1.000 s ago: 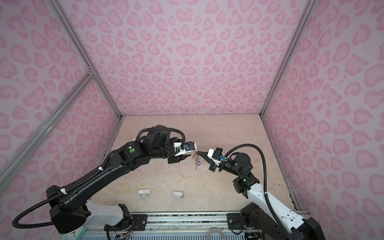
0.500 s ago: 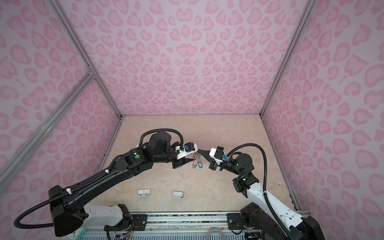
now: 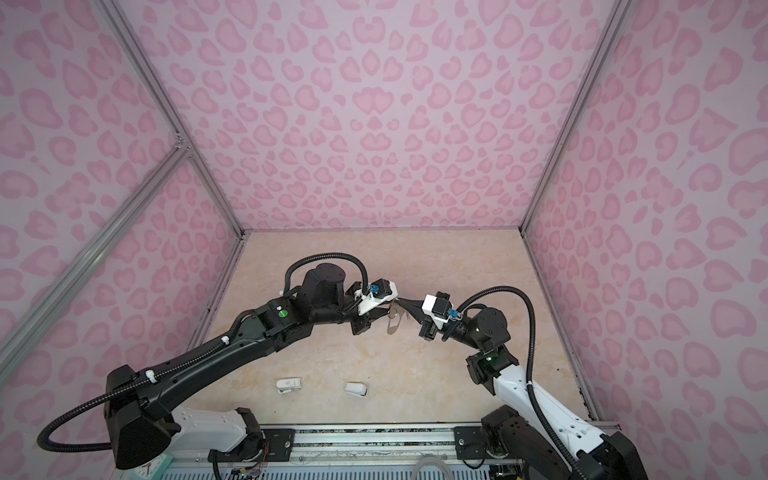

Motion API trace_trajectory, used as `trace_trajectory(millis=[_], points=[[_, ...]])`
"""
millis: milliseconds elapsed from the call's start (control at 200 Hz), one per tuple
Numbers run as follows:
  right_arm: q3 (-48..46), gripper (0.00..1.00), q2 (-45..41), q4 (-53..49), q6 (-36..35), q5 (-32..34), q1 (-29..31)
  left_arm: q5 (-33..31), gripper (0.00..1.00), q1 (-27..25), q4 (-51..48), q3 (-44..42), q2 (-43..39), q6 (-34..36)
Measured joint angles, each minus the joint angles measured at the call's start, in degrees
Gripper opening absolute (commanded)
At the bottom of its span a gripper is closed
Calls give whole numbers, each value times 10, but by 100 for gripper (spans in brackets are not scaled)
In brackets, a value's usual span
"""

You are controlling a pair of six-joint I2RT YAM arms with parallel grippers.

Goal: Put the keys on the keyring

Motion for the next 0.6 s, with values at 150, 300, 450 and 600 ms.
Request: trace_trajectory(millis=[150, 300, 450, 600], points=[[-1, 0, -2, 13, 8, -4, -9, 6, 7, 0, 3, 1, 7, -3], [-6, 0, -4, 16, 14, -9, -19, 9, 3, 0, 3, 13, 9, -1], [-9, 0, -12, 11, 18, -17, -34, 0, 3, 0, -12, 28, 9, 23], [-3, 0, -23, -17, 2, -26, -40, -15, 3, 0, -59, 72, 10, 56]])
